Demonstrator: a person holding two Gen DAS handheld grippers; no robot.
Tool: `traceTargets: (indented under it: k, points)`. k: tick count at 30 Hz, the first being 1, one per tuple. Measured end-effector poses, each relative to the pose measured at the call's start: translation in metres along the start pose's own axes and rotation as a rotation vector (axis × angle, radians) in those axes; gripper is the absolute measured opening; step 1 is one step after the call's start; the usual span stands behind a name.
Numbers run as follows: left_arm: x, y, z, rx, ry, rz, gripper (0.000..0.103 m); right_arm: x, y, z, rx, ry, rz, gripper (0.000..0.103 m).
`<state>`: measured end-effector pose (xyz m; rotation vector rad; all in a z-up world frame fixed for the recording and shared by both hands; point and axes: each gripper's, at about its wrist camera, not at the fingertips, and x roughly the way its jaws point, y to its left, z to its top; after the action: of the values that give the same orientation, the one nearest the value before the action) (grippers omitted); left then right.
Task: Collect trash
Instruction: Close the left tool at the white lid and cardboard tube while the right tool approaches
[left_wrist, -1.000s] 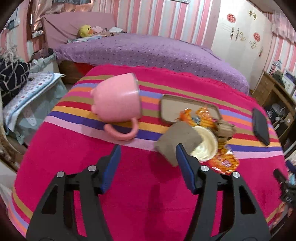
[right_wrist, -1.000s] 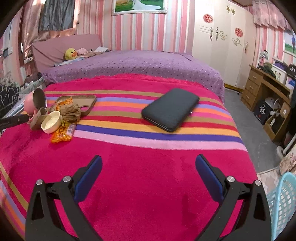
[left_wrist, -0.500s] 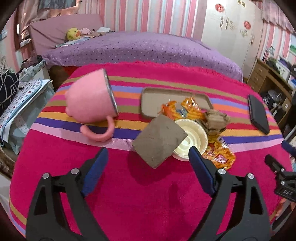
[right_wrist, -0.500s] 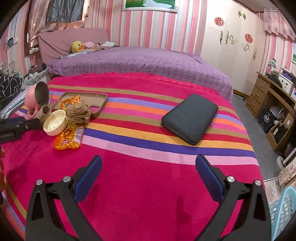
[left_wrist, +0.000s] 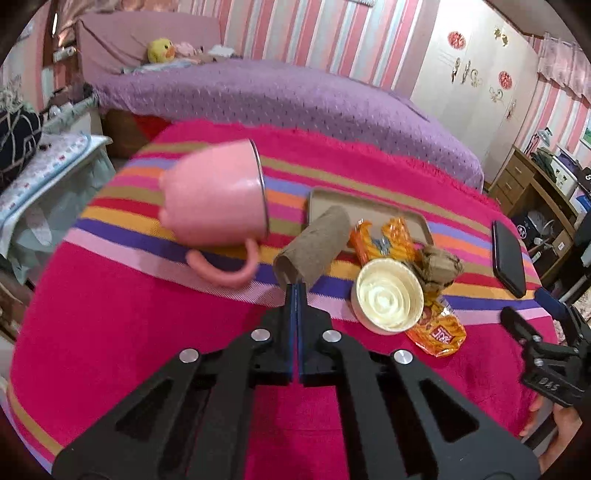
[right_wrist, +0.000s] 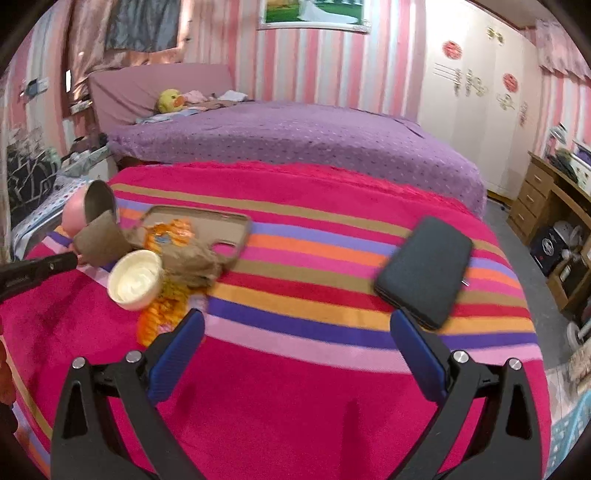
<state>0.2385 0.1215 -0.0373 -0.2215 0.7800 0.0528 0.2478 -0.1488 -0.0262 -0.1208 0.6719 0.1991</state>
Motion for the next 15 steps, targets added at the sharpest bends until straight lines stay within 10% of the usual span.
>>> traceTargets:
  k: [7, 15]
  points:
    - [-0.007, 0.013, 0.003, 0.023, -0.018, 0.064, 0.0, 0.016, 0.05, 0.024, -0.082, -0.01, 0.075, 0.095]
    - [-0.009, 0.043, 0.006, -0.042, -0.023, 0.067, 0.0, 0.057, 0.061, 0.031, -0.046, 0.1, 0.189, 0.048]
